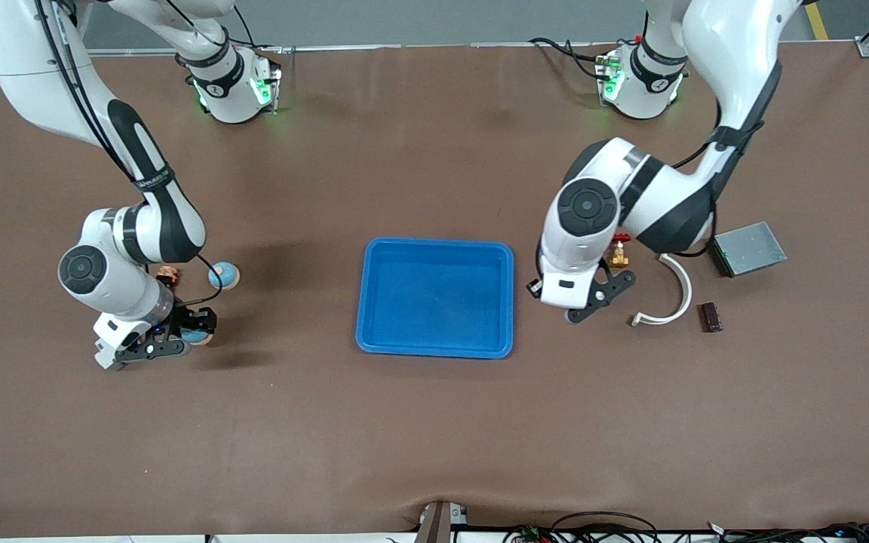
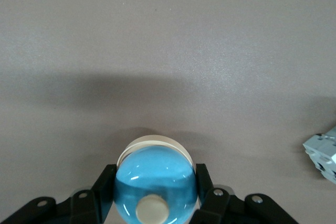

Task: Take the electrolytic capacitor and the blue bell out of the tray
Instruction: 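Carry the bell beside the first bell while the left gripper carries the capacitor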

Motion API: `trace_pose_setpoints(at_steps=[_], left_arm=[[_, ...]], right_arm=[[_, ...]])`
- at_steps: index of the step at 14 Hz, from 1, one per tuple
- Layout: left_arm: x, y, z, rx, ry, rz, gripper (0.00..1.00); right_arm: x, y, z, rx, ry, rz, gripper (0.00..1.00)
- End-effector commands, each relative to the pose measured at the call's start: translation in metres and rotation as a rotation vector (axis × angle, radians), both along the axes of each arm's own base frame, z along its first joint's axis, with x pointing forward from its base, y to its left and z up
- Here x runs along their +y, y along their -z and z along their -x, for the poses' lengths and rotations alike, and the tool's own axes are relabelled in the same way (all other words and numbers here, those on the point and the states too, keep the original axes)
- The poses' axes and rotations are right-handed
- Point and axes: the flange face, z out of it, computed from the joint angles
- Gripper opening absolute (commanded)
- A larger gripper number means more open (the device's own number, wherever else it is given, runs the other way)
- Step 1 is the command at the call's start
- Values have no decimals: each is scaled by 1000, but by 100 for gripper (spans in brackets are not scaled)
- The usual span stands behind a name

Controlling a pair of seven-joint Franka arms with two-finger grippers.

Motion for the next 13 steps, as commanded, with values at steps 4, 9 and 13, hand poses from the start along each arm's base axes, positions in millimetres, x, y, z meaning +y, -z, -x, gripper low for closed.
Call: trace_pose_setpoints(at_steps=[4, 9, 13], left_arm=[[91, -8, 17, 73, 200, -39, 0], [145, 25, 42, -4, 309, -18, 0], [175, 45, 50, 15, 399, -13, 0]], right_arm=[[0, 17, 3, -24, -2, -22, 0], [1, 27, 3, -33, -4, -25, 0], [0, 31, 4, -29, -2, -26, 0]])
